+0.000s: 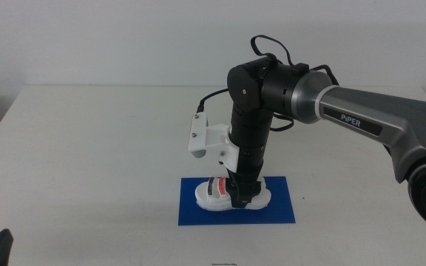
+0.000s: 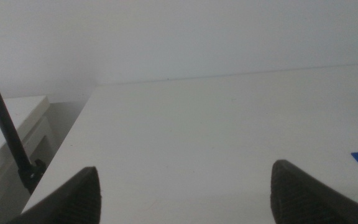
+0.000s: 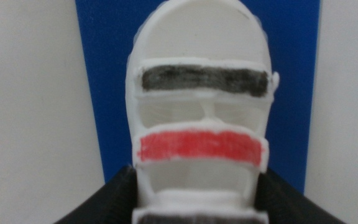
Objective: Use one arm to grab the shoe from the table and place it on the mat.
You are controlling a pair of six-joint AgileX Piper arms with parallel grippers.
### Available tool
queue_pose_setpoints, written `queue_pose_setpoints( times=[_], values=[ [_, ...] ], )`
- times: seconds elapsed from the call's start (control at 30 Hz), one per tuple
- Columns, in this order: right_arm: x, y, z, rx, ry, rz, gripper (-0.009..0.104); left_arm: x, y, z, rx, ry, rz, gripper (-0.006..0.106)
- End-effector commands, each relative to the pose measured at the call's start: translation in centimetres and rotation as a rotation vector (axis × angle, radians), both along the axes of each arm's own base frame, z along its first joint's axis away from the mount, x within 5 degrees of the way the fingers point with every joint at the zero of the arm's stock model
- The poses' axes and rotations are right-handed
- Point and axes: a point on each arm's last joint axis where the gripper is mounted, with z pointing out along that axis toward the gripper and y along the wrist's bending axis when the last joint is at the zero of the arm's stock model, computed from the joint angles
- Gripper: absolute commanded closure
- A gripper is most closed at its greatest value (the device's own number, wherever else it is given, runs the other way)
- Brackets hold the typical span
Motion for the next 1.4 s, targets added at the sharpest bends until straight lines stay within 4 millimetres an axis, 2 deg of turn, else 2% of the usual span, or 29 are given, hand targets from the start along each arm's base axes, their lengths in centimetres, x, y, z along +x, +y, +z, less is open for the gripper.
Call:
queue_pose_setpoints(
  times=[0.0,0.13,0.27,0.33,0.43,0.63,0.8,0.9,1.03,1.13,1.2,1.37],
  values=[
    [-0.1,-0.4,3.7,0.032,-0.069,0.007,0.047,-0.1,0.0,1.0,-0.025,-0.105,-0.002,0.007],
    [0.0,-0.5,3.7,0.026,-0.073,0.008,0.033,-0.1,0.0,1.0,-0.025,-0.105,-0.002,0.007],
    [-0.1,-0.5,3.7,0.023,-0.072,0.009,0.030,-0.1,0.0,1.0,-0.025,-0.105,-0.002,0.007],
    [-0.2,-0.6,4.4,0.035,-0.071,-0.030,0.030,-0.1,0.0,1.0,-0.025,-0.105,-0.002,0.007],
    [-0.7,-1.0,6.8,0.066,-0.108,-0.067,0.030,-0.1,0.0,1.0,-0.025,-0.105,-0.002,0.007],
    [-3.1,-3.0,14.4,0.157,-0.227,-0.127,0.030,-0.1,0.0,1.0,-0.025,-0.105,-0.002,0.007],
    [-6.3,-6.0,21.2,0.227,-0.368,-0.202,0.030,-0.1,0.0,1.0,-0.025,-0.105,-0.002,0.007],
    [-8.1,-7.8,24.3,0.268,-0.446,-0.275,0.030,-0.1,0.0,1.0,-0.025,-0.105,-0.002,0.007],
    [-10.0,-10.3,27.3,0.290,-0.554,-0.374,0.030,-0.1,0.0,1.0,-0.025,-0.105,-0.002,0.007],
    [-12.1,-13.4,30.1,0.387,-0.601,-0.512,0.030,-0.1,0.0,1.0,-0.025,-0.105,-0.002,0.007],
    [-13.9,-15.6,31.2,0.462,-0.624,-0.601,0.030,-0.1,0.0,1.0,-0.025,-0.105,-0.002,0.007],
    [-17.7,-20.8,31.0,0.609,-0.668,-0.855,0.030,-0.1,0.0,1.0,-0.025,-0.105,-0.002,0.007]
  ],
)
